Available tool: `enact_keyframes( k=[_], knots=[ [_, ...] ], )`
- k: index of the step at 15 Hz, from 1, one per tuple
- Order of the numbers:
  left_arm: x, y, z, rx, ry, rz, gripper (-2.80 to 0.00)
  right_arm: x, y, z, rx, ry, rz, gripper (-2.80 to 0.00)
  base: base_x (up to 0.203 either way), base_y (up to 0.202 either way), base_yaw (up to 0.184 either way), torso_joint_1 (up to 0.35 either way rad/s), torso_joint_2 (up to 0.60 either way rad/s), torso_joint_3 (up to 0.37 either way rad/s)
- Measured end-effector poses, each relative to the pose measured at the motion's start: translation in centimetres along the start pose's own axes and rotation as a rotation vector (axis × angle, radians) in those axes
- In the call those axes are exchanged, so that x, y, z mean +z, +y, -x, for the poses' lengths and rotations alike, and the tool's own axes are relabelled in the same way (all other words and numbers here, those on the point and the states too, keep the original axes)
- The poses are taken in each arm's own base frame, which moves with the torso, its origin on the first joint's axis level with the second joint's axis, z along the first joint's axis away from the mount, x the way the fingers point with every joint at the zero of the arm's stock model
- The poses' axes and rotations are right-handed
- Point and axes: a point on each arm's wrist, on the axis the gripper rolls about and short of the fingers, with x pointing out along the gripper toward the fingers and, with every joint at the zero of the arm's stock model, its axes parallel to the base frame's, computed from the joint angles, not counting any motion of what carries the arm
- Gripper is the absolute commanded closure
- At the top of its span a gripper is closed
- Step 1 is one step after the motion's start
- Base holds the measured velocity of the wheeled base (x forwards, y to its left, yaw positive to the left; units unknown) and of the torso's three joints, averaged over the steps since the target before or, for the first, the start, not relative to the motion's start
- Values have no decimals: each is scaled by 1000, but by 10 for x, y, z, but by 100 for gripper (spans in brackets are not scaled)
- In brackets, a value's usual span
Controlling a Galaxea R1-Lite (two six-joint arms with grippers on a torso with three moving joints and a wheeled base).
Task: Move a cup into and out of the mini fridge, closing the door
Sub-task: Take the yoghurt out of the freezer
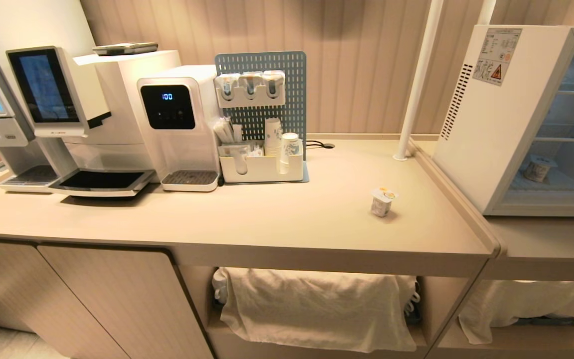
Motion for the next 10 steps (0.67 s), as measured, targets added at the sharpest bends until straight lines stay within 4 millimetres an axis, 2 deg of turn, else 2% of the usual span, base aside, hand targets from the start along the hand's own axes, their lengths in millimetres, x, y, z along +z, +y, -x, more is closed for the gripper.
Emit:
enact_keyframes(
  k=[2,4,7,10],
  knots=[
    [0,0,0,0,0,-1,0,-3,1,-4,17,-128,48,0,0,0,0,0,0,0],
    [0,0,0,0,0,-1,0,0,2,-2,74,-147,127,0,0,0,0,0,0,0],
    [0,0,0,0,0,-1,0,-16,3,1,135,61,159,0,0,0,0,0,0,0],
    [0,0,0,-1,2,-3,0,-18,2,2,132,99,143,0,-2,8,11,0,2,1]
  ],
)
